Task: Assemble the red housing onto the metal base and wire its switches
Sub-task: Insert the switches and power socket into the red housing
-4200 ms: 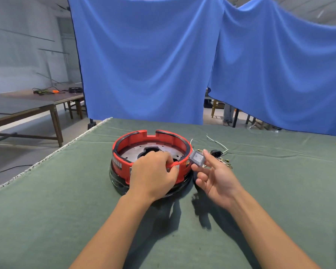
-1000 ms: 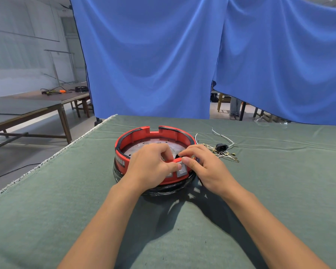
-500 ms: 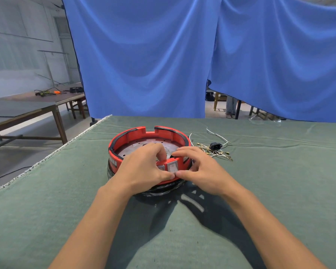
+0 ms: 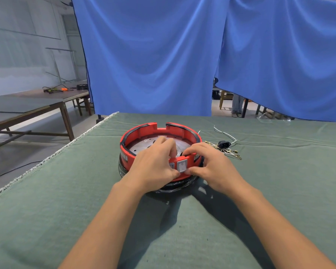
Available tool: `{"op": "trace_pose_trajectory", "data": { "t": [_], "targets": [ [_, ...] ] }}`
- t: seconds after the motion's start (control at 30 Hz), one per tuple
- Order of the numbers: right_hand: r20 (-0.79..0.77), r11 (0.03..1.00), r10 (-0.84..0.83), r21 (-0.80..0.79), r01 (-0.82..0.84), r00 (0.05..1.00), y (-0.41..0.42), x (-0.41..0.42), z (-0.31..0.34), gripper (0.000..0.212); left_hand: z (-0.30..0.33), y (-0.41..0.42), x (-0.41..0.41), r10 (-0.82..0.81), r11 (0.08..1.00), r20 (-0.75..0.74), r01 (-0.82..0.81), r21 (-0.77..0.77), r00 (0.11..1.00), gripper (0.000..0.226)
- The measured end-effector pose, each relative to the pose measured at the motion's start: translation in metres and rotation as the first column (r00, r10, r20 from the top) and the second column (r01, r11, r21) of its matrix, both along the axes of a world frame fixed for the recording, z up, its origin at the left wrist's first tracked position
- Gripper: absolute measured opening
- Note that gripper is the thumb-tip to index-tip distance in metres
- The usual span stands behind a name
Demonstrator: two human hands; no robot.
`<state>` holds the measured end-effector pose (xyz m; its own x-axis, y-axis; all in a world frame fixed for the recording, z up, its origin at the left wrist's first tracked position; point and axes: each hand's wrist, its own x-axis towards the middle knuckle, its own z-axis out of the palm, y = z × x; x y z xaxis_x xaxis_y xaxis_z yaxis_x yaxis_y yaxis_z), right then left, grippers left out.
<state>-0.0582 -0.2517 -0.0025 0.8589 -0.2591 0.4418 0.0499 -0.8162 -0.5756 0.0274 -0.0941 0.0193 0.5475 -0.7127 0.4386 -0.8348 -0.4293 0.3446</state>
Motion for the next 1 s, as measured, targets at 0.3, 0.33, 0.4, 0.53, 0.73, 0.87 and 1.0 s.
{"op": "trace_pose_trajectory", "data": {
  "t": [0.3, 0.33, 0.4, 0.53, 0.73, 0.87, 1.0],
  "targets": [
    [0.071, 0.994, -0.001, 0.105, -0.007, 0.997, 0.006, -0.002, -0.004, 0.035, -0.004, -0.004, -0.003, 0.083, 0.992, -0.037, -0.086, -0.09, 0.996, 0.021],
    [0.087, 0.994, -0.014, 0.111, 0.005, 0.996, 0.007, -0.002, -0.005, 0.036, -0.006, -0.008, -0.005, 0.143, 0.987, 0.027, -0.141, -0.077, 0.989, 0.026],
    [0.128, 0.994, -0.072, 0.093, 0.061, 0.989, 0.008, -0.003, -0.006, 0.033, -0.011, -0.015, -0.009, 0.214, 0.976, 0.142, -0.205, -0.076, 0.966, 0.032],
    [0.248, 0.932, -0.329, 0.242, 0.271, 0.911, -0.002, -0.001, -0.004, 0.029, -0.017, -0.02, -0.014, 0.188, 0.978, 0.274, -0.155, -0.138, 0.943, 0.03],
    [0.036, 0.736, -0.644, 0.301, 0.607, 0.764, -0.061, 0.015, -0.012, 0.008, -0.019, -0.025, -0.008, 0.181, 0.981, 0.252, -0.156, -0.114, 0.951, 0.037],
    [-0.104, 0.693, -0.702, 0.13, 0.709, 0.705, -0.094, 0.033, -0.024, 0.032, -0.019, -0.03, -0.006, 0.219, 0.975, 0.262, -0.202, -0.089, 0.94, 0.042],
    [-0.16, 0.671, -0.731, 0.004, 0.741, 0.663, -0.108, 0.053, -0.029, 0.055, -0.019, -0.032, -0.002, 0.215, 0.974, 0.248, -0.191, -0.119, 0.945, 0.042]
  ]
}}
